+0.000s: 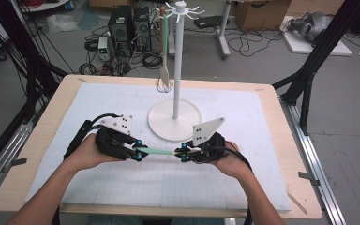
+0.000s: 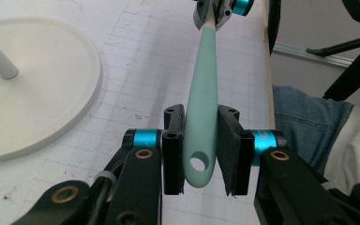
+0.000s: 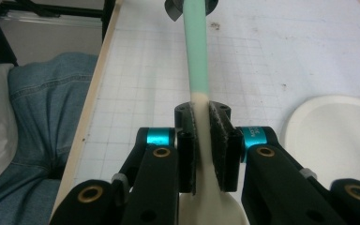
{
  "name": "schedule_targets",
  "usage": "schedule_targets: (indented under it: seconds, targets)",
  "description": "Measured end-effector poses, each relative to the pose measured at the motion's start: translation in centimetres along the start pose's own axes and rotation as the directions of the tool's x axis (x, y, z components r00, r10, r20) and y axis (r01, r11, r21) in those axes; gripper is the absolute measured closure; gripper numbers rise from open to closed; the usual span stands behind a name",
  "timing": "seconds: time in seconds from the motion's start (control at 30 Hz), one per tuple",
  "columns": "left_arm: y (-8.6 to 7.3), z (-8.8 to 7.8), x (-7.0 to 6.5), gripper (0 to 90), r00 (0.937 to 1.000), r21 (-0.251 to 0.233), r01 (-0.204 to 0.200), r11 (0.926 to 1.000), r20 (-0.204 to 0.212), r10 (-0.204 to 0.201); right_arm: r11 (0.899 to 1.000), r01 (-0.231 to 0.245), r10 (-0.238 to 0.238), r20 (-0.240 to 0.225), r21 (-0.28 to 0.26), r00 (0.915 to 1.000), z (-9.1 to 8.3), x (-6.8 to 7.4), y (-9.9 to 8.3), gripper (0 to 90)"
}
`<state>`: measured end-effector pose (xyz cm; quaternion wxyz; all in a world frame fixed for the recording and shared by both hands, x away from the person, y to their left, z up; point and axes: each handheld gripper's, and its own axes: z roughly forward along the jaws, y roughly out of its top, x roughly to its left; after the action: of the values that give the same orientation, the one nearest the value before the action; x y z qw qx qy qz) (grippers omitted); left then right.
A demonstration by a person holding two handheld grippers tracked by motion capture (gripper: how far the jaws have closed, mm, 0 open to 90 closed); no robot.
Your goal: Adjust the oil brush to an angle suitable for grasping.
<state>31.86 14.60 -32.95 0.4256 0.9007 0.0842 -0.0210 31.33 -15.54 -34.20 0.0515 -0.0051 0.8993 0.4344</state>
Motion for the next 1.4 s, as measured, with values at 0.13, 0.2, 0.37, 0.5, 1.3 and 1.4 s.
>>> schedule_targets:
  seconds: [0.13, 0.2, 0.37, 0.5, 1.3, 1.4]
  targets:
    - [0.0, 0.1, 0.0, 75.2, 0.9998, 0.006, -0.009, 0.9999, 0.019, 0.009, 1.000, 0.003, -0.003, -0.005, 0.003, 1.0000, 0.1, 0.0, 0.0, 81.9]
    - [-0.1, 0.2, -0.1, 75.8, 0.9996, 0.013, -0.016, 0.9998, 0.024, 0.016, 1.000, 0.003, -0.002, -0.016, 0.009, 0.9999, 0.2, 0.0, -0.1, 81.8]
    - [-0.1, 0.3, -0.1, 76.2, 0.9989, 0.013, -0.018, 0.9998, 0.043, 0.017, 1.000, -0.003, 0.004, -0.032, 0.023, 0.9995, 0.3, 0.0, -0.1, 81.7]
    - [-0.3, 0.2, 0.1, 76.5, 0.9974, 0.008, -0.011, 0.9999, 0.071, 0.011, 1.000, 0.007, -0.006, -0.042, 0.025, 0.9991, 0.4, 0.1, -0.1, 81.9]
    - [-0.3, 0.3, -0.7, 76.7, 0.9964, 0.006, -0.068, 0.9977, 0.050, 0.068, 0.997, -0.052, 0.061, -0.155, 0.063, 0.9861, 2.0, -0.6, -0.1, 81.3]
    - [-0.4, 0.2, -0.5, 76.0, 0.9975, -0.007, -0.046, 0.9989, 0.053, 0.046, 0.997, -0.044, 0.053, -0.136, 0.065, 0.9893, 1.9, -0.5, 0.0, 82.2]
